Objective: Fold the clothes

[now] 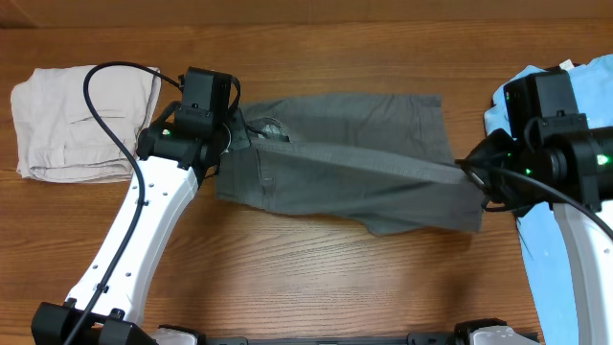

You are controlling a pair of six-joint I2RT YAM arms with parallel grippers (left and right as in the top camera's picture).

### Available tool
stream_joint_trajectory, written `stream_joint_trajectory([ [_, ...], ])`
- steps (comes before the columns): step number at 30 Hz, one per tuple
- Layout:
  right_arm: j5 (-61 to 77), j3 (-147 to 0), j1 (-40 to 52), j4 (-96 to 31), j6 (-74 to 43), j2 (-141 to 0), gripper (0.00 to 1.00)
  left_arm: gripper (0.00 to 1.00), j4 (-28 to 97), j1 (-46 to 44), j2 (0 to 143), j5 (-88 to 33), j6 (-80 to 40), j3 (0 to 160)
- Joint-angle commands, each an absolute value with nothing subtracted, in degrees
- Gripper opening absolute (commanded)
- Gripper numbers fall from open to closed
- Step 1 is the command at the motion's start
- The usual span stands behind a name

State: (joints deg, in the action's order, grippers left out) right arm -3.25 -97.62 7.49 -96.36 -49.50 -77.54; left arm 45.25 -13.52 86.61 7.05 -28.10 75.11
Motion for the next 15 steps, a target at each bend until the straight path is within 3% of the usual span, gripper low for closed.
stream_joint_trajectory([
  [1, -5.69, -97.78, 6.81, -97.03, -49.78, -77.32, 0.04, 0.04, 44.88, -12.75, 85.82, 11.40, -27.44, 75.99],
  [15, -6.81, -97.78, 6.81, -92.75, -49.74, -88.07, 0.04, 0.04, 42.61, -12.75, 86.76, 12.71, -27.42, 75.96],
])
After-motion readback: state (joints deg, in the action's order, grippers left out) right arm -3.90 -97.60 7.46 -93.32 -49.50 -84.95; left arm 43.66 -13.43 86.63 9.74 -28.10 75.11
